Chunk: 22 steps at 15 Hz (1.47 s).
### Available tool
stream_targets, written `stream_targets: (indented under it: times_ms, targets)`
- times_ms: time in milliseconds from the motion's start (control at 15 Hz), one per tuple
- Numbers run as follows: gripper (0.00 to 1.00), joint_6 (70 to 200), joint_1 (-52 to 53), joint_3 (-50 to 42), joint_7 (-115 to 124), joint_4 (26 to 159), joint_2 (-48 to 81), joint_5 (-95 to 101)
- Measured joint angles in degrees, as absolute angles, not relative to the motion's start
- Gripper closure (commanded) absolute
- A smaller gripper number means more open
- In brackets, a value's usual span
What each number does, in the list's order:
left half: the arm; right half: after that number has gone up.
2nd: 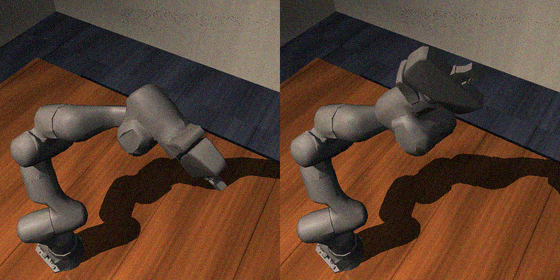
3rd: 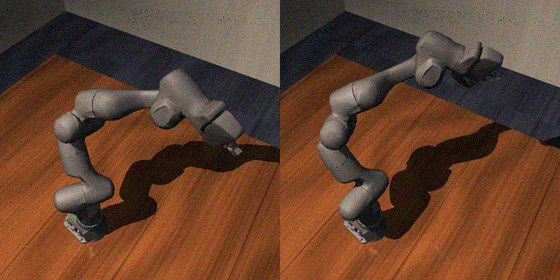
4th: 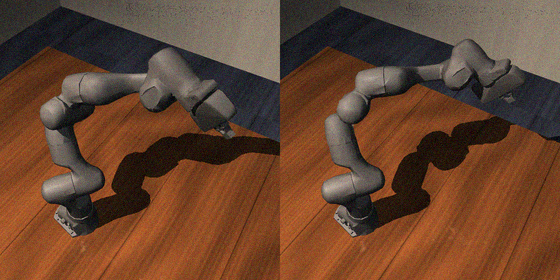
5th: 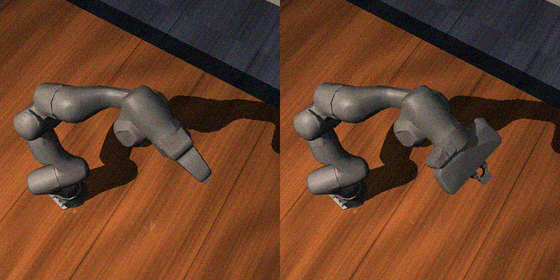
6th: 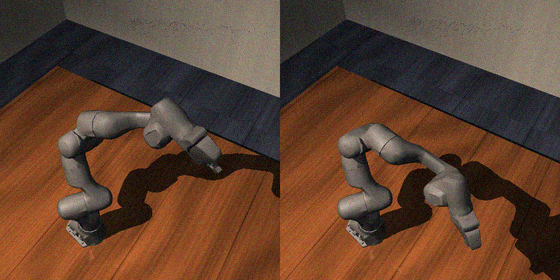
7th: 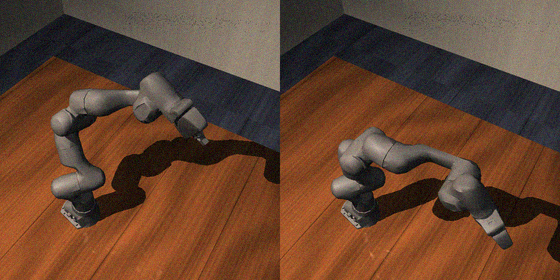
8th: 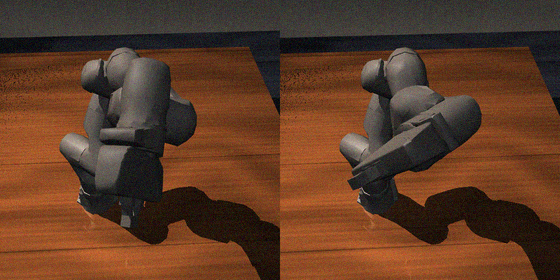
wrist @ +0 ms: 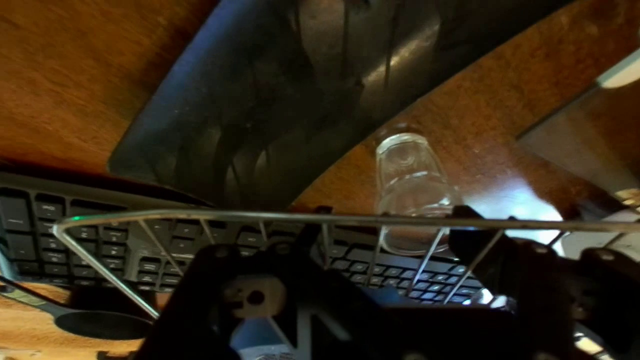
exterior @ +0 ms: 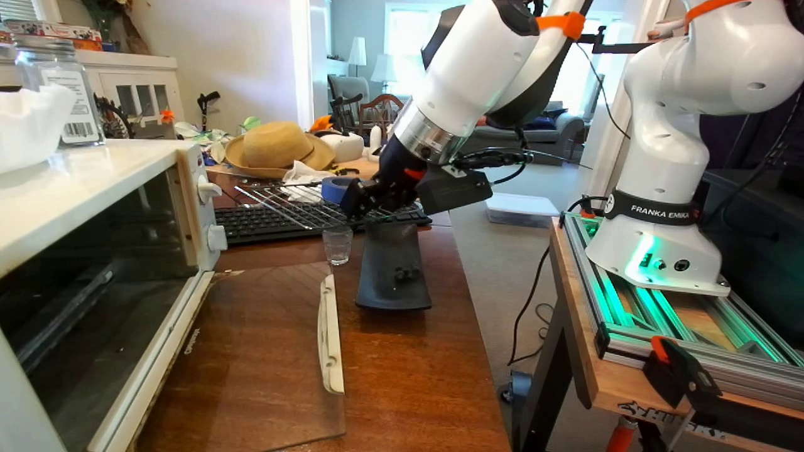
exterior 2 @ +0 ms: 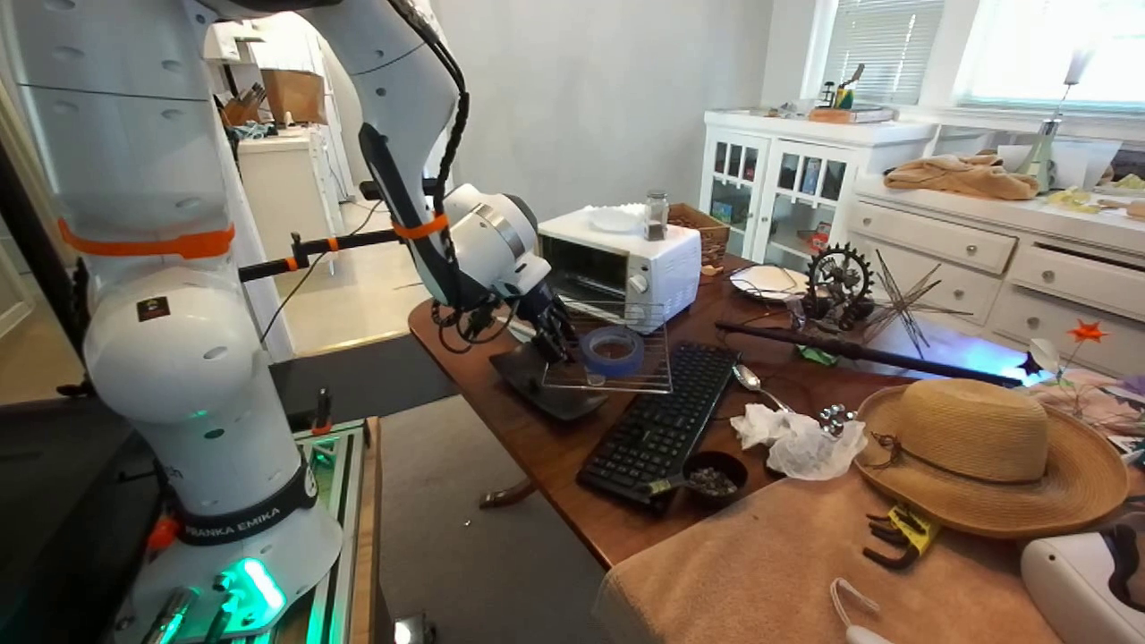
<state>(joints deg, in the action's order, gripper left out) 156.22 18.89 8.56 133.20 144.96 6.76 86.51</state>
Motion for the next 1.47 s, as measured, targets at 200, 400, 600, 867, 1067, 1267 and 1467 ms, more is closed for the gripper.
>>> stream_targets:
  times_ms: [200, 400, 600, 867, 1067, 1267, 1467]
  targets:
    - [0.61, 155.21, 17.24, 6.51, 137.60, 147.90, 4.58, 85.60]
    - [0.61, 154.13, 15.57, 4.46, 141.90, 151.13, 1.33, 85.04]
    - [0.61, 153.13, 13.99, 2.51, 143.89, 153.46, -1.33, 84.33]
    - [0.61, 153.41, 11.59, -0.59, 139.13, 153.88, -2.01, 83.17]
    - [0.61, 153.99, 10.48, -2.13, 132.22, 153.32, -1.58, 81.14]
    - [0.61, 154.83, 10.47, -2.34, 128.44, 152.34, -0.39, 79.62]
    - [0.61, 156.55, 10.53, -2.28, 128.22, 151.17, 1.16, 79.26]
